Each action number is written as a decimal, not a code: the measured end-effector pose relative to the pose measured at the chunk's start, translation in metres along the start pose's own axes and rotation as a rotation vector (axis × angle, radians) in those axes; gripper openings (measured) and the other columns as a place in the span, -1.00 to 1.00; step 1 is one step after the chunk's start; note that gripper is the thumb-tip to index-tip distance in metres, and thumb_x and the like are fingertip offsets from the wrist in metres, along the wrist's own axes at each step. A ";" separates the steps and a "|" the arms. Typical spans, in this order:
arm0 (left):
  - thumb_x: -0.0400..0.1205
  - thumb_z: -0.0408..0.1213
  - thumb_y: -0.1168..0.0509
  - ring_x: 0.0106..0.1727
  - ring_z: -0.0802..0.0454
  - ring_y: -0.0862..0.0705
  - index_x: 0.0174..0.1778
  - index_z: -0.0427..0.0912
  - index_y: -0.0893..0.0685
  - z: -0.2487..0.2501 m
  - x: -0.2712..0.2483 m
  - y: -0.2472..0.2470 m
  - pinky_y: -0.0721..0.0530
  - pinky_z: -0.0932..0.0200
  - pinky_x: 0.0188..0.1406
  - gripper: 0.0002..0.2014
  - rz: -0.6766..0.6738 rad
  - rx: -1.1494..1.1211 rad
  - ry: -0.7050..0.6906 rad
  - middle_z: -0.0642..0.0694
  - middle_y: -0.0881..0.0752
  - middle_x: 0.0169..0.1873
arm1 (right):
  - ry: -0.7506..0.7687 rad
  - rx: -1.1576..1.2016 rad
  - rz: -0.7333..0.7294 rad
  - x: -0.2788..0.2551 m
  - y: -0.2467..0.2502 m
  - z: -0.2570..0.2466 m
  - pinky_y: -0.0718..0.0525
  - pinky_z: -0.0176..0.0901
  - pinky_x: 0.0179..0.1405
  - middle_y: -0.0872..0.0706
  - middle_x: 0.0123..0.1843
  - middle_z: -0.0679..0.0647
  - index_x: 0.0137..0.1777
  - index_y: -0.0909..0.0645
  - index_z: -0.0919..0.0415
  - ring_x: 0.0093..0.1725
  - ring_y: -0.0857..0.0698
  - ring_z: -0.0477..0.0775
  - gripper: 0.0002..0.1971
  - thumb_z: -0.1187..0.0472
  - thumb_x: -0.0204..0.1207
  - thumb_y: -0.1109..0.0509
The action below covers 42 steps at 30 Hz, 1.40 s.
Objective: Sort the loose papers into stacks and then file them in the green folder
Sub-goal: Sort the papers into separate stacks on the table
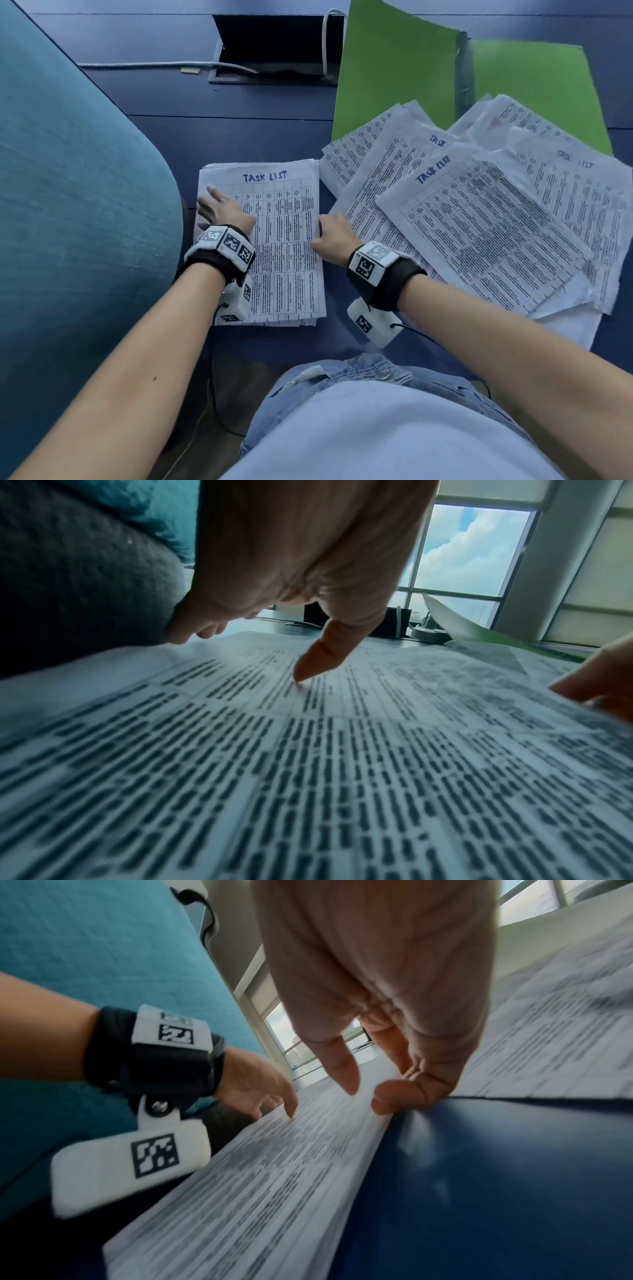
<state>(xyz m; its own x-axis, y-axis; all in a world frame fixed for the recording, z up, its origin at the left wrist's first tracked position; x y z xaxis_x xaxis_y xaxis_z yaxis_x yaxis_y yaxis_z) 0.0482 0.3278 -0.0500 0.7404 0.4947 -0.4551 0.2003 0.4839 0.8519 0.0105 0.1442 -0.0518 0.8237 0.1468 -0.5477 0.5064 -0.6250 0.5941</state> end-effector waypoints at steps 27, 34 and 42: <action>0.58 -0.40 -0.12 0.52 -0.30 -0.30 0.42 -0.32 -0.36 0.166 -0.109 -0.121 -0.28 -0.09 0.53 -0.55 -0.405 -0.173 -0.302 -0.35 -0.22 0.49 | 0.085 -0.504 0.214 -0.056 0.109 0.143 -0.63 -0.02 0.05 -0.57 0.17 0.21 0.26 -0.33 0.25 0.09 -0.62 0.22 -0.48 0.06 0.41 -0.43; 0.55 -0.41 -0.21 0.09 -0.13 -0.57 0.19 -0.39 -0.49 0.182 -0.113 -0.125 -0.61 0.07 -0.04 -0.70 -0.412 -0.287 -0.365 -0.25 -0.53 0.13 | 0.050 -0.612 0.092 -0.061 0.088 0.151 -0.48 0.24 0.42 -0.24 0.55 0.34 0.42 -0.24 0.29 0.54 -0.25 0.43 -0.29 0.00 0.38 -0.44; 0.74 -0.07 0.05 -0.13 -0.04 -0.62 0.36 -0.16 -0.27 0.188 -0.135 -0.119 -0.62 0.13 -0.18 -0.66 -0.539 -0.636 -0.398 -0.23 -0.49 0.16 | 0.157 -0.301 0.263 -0.064 0.119 0.154 -0.43 -0.32 -0.49 -0.46 -0.34 0.03 -0.05 -0.45 0.31 -0.37 -0.49 0.02 -0.85 0.20 0.59 -0.19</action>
<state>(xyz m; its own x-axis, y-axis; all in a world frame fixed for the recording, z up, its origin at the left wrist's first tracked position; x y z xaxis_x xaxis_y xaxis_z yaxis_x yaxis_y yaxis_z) 0.0450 0.0678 -0.0418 0.8389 -0.1404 -0.5258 0.2789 0.9405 0.1938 -0.0212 -0.0577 -0.0367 0.9517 0.1421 -0.2723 0.3070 -0.4084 0.8597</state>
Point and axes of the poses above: each hand's wrist, its own x-axis towards the middle knuckle, its own y-axis out of the back of the hand, z = x × y, the point moved 6 cm from there along x, towards the middle knuckle
